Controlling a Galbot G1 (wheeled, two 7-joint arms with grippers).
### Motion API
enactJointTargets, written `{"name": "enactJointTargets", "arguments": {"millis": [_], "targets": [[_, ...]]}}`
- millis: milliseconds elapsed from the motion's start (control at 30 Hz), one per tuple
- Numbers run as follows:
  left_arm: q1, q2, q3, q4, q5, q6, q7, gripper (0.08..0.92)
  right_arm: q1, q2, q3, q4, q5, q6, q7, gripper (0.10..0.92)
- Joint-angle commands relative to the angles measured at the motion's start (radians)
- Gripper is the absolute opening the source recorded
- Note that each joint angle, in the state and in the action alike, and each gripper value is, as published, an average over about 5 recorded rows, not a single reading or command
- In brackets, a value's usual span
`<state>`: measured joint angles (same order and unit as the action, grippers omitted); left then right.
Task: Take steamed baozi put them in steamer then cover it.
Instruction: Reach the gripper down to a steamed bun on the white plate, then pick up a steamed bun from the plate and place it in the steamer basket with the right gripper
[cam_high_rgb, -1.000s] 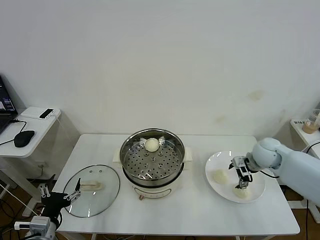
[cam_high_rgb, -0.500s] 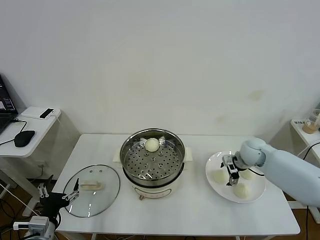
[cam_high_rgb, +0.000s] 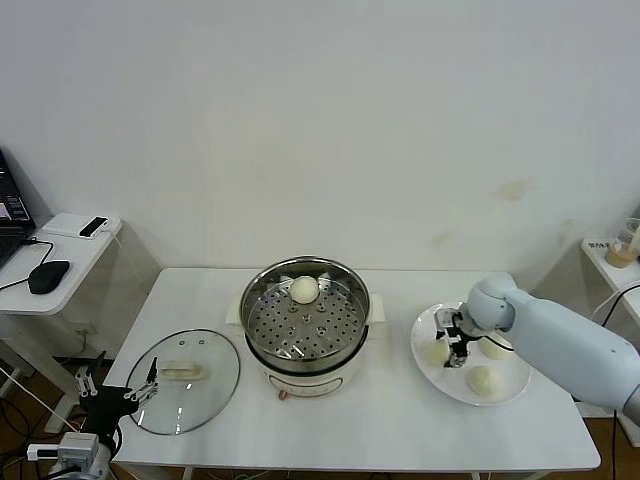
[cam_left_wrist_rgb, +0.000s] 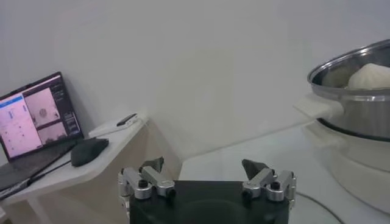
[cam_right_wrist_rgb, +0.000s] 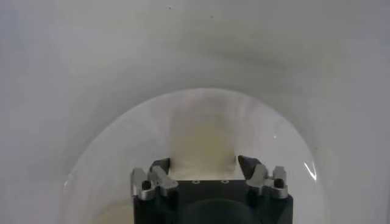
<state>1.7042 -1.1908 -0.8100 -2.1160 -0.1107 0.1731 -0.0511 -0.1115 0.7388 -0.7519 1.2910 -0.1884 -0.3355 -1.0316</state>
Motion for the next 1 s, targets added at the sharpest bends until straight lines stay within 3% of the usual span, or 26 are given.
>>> {"name": "enactJointTargets", "arguments": {"millis": [33, 533, 767, 1000], "targets": [[0.000, 0.000, 0.001, -0.001, 0.001, 0.000, 0.000, 0.823, 0.016, -0.005, -0.006, 0.004, 0.004, -0.008, -0.023, 0.555], [0.000, 0.006, 0.004, -0.011, -0.001, 0.001, 0.000, 0.823, 0.456, -0.142, -0.203, 0.188, 0.263, -0.056, -0.033, 0.562], [0.002, 0.014, 0.006, -0.020, -0.004, 0.001, 0.000, 0.823, 0.708, -0.022, -0.345, 0.258, 0.448, -0.127, 0.024, 0.568], [-0.005, 0.014, 0.014, -0.016, -0.004, 0.001, 0.000, 0.823, 0.765, 0.178, -0.397, 0.248, 0.596, -0.226, 0.094, 0.568]]}}
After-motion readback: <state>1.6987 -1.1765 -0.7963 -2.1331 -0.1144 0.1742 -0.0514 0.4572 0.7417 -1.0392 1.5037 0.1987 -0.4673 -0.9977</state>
